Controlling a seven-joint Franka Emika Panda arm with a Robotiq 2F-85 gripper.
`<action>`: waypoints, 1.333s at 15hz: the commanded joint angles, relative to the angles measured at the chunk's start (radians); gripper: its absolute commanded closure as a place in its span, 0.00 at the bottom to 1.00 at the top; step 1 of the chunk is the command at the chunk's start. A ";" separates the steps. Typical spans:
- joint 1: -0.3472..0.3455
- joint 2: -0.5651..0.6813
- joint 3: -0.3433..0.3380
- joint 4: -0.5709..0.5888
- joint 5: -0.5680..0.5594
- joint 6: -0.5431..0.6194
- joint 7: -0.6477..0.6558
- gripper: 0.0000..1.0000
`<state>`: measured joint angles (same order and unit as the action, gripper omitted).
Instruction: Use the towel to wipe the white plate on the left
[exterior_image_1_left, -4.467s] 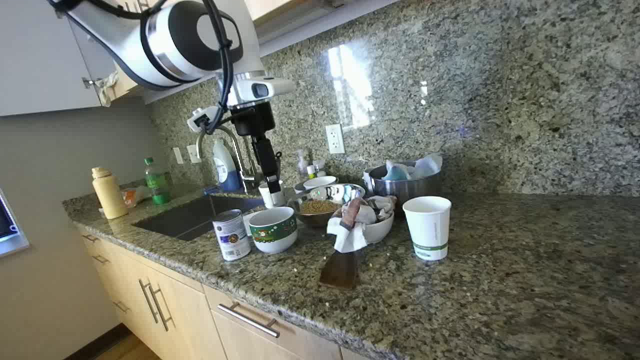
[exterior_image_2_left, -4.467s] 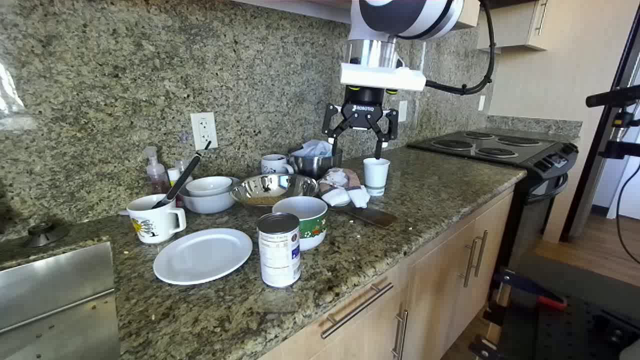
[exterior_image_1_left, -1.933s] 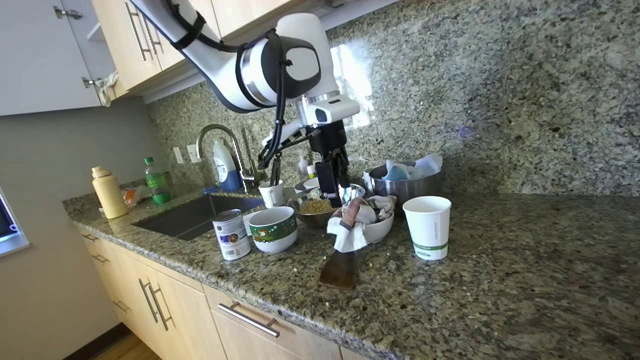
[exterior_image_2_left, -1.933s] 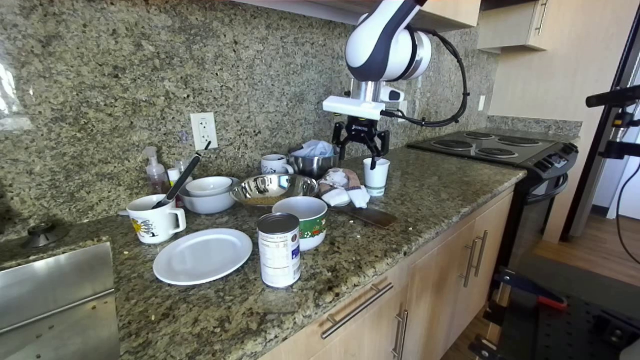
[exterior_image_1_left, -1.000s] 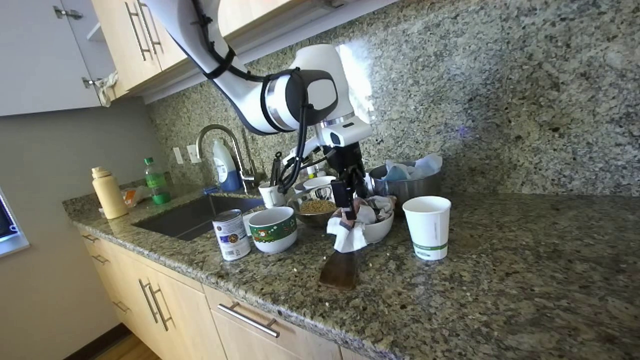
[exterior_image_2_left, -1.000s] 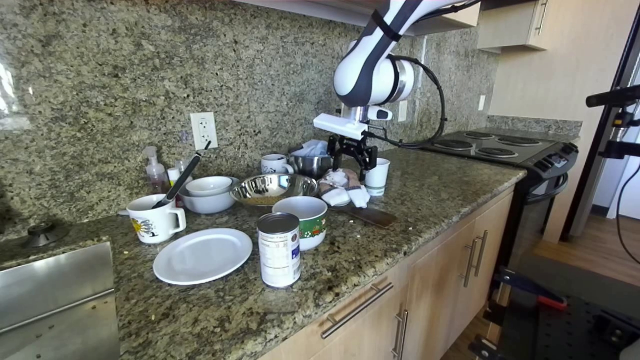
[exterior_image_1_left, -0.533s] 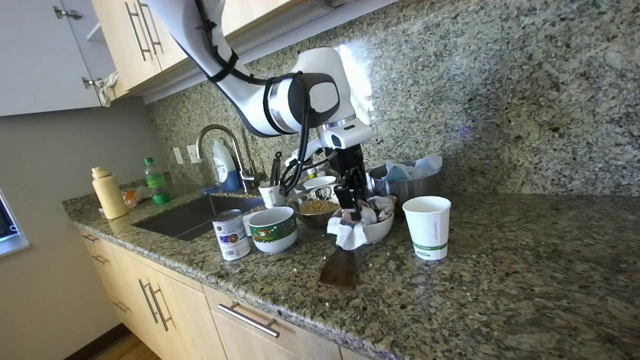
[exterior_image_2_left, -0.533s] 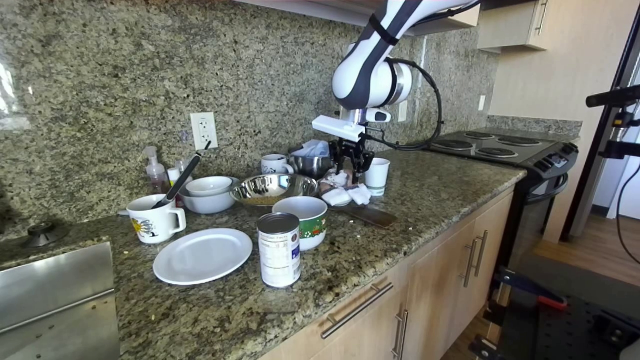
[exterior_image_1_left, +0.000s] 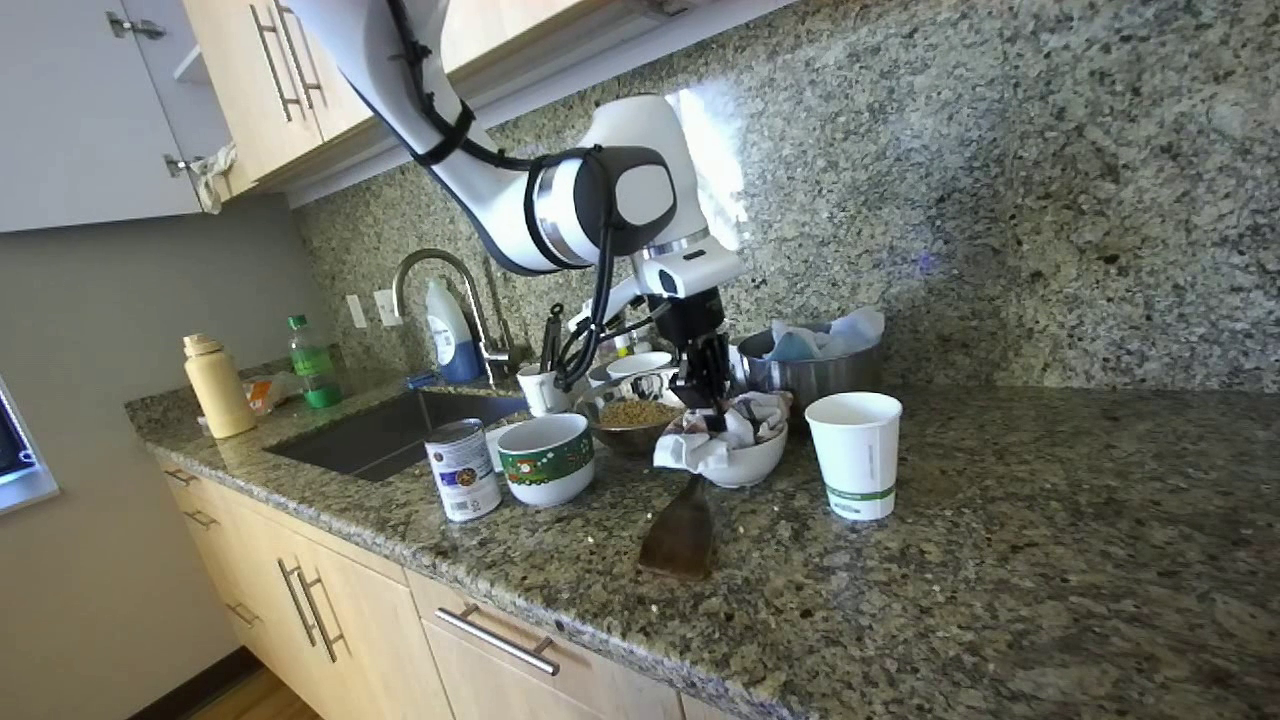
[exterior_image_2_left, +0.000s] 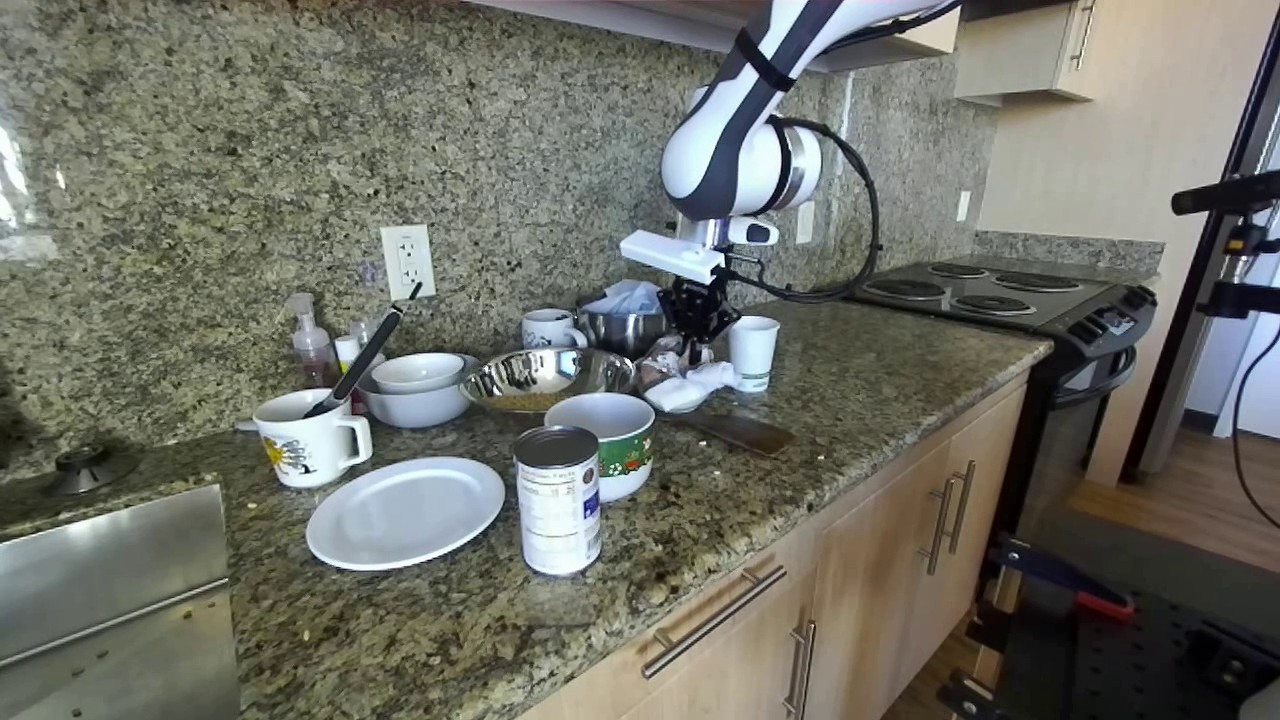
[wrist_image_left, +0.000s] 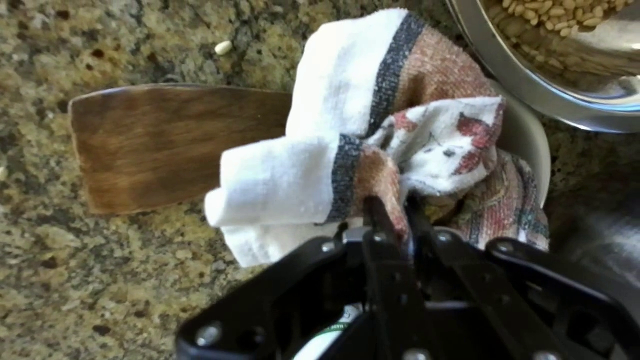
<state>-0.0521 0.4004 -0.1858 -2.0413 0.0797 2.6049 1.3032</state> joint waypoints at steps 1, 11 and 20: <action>0.014 -0.030 -0.009 -0.002 -0.001 -0.028 -0.008 0.98; 0.038 -0.237 0.055 0.022 -0.056 -0.307 -0.257 0.97; 0.084 -0.256 0.191 0.118 0.027 -0.330 -0.646 0.97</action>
<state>0.0238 0.1398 -0.0236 -1.9583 0.0585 2.2875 0.7853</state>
